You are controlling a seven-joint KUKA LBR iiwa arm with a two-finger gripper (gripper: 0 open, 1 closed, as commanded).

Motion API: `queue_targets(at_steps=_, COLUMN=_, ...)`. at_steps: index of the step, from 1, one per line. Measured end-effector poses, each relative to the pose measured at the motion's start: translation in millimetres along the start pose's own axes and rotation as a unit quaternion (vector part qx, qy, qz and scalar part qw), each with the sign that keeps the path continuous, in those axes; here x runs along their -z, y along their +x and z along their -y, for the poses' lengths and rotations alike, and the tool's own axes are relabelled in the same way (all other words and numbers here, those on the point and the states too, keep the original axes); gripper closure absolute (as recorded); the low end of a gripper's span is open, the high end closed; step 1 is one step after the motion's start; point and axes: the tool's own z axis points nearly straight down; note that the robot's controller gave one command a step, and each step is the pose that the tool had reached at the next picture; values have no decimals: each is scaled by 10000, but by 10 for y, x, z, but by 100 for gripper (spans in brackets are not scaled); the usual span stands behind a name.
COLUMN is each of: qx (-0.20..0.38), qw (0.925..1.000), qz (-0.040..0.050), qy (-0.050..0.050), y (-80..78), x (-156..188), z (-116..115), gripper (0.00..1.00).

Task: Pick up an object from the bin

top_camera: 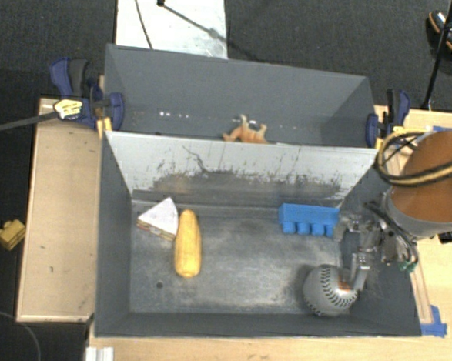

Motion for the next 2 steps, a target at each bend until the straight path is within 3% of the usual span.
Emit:
queue_targets(at_steps=1, qx=26, qw=10000, qz=38, qy=8, y=-19, x=46, z=-5, gripper=0)
queue_targets(at_steps=2, qx=388, qw=9990, qz=214, qy=62, y=367, x=-430, z=-110, gripper=0)
